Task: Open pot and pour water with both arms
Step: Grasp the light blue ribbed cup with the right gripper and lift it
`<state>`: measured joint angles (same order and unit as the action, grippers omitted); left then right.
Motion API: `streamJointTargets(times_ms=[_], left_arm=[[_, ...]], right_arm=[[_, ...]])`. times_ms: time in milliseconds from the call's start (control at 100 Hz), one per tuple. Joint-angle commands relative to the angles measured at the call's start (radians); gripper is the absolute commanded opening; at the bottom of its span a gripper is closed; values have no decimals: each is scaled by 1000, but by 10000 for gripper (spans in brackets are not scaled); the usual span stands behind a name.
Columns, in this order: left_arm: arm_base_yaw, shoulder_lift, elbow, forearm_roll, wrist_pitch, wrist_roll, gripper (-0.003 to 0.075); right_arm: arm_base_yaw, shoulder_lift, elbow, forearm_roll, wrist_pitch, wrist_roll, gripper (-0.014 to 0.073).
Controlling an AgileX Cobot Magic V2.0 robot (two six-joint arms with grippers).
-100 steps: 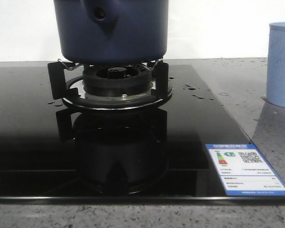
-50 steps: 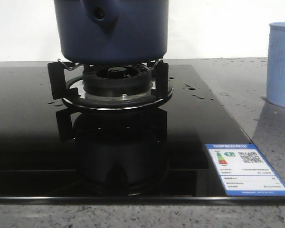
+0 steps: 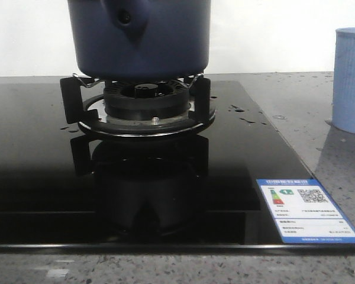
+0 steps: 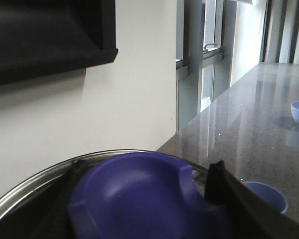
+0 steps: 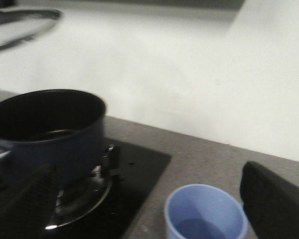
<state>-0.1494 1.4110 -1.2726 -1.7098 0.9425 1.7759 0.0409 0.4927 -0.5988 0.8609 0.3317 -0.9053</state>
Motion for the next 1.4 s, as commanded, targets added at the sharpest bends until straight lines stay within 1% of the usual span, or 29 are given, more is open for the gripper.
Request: streamJointTargets(times_ms=[0,240,370,500,590,660,740,900,1020,1130,1210,1390], left_arm=[[4,-86,-34,-69,46,-28,272],[4,-169,-34,-62,41,-28,272],[4,-178,-34,-62,37,-28,272],[4,-178,-34,-61,37,-29,272],[4,-178,-34,-61,37,-29,272],[4,-178,-34,-61,37,-29,272],[4,-178,-34,-58,37,-29,272],[4,-178,-34,-57,37,-29,272],[4,-178,-34,-57,37,-29,272],[4,-178,-34,-57,45,-29,272],[4,-178,-34,-57,45,-29,272],[4,-178,-34,-57,52,-29,272]], right_arm=[[-7,16,15,-2,-107,-14,656],[-7,81,192,93,-215,-14,655],[-7,148,191,98,-232,-14,655],[-5,213,182,98,-296,-14,655],[-1,247,182,98,-305,-14,655],[25,267,182,100,-332,-14,655],[86,285,182,100,-390,-14,655],[235,336,182,100,-589,-14,655],[312,403,182,100,-725,-7,655],[344,471,182,100,-820,55,655],[344,515,182,78,-841,136,655],[344,597,182,-72,-906,292,654]])
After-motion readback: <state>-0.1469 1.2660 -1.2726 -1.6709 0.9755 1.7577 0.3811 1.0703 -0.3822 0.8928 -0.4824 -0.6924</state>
